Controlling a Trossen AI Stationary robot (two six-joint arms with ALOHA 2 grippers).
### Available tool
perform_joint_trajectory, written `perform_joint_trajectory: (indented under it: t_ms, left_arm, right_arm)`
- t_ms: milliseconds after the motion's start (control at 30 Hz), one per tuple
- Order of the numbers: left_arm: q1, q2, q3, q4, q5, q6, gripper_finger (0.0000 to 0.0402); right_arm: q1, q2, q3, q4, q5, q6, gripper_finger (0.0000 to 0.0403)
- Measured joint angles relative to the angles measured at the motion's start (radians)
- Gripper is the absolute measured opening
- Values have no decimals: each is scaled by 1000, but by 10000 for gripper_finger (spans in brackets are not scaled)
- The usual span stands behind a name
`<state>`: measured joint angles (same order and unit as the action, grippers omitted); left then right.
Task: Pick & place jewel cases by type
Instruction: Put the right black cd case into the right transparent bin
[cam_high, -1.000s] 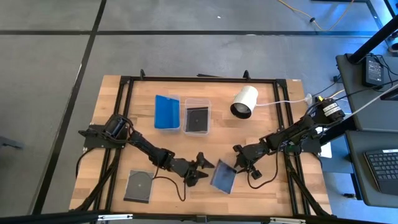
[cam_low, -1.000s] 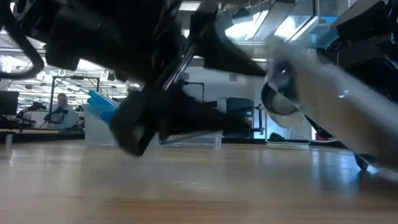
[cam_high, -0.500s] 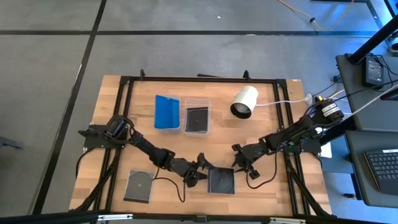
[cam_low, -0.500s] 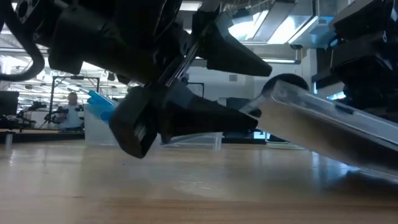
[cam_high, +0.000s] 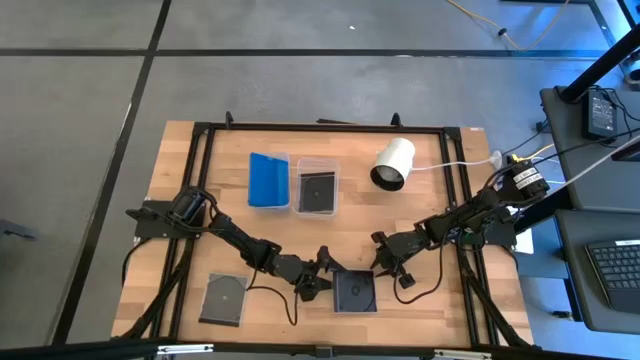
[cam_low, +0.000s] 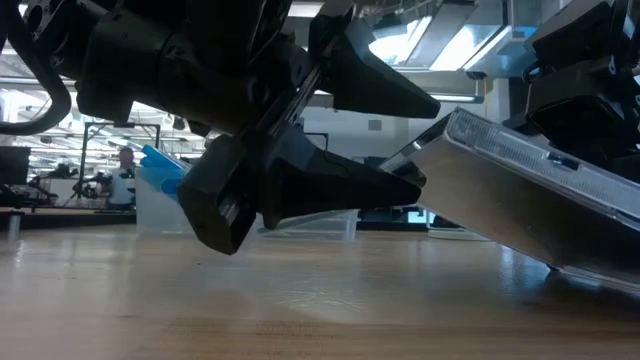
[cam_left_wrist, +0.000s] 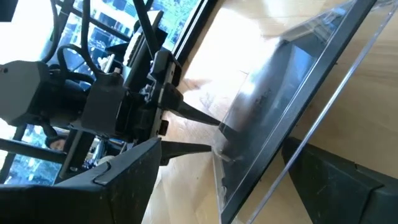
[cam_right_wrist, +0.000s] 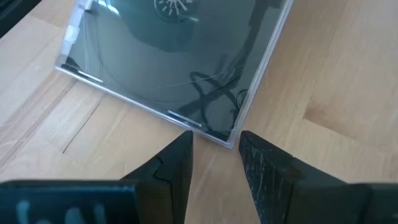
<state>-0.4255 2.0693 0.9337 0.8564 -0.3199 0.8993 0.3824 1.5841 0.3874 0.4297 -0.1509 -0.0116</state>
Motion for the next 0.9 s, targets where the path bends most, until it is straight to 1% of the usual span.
perform_joint_trajectory:
  t_ms: [433, 700, 800, 900]
  left_arm:
    - [0, 0, 0, -1, 5, 20, 334]
    - [3, 0, 0, -14, 5, 6, 332]
    - [2, 0, 0, -15, 5, 21, 321]
    - [2, 0, 0, -15, 4, 22, 297]
  right_arm:
    - [0, 0, -1, 0, 0, 0, 139]
    - [0, 0, -1, 0, 0, 2, 139]
    - [0, 0, -1, 0, 1, 2, 139]
    - [0, 0, -1, 0, 1, 2, 139]
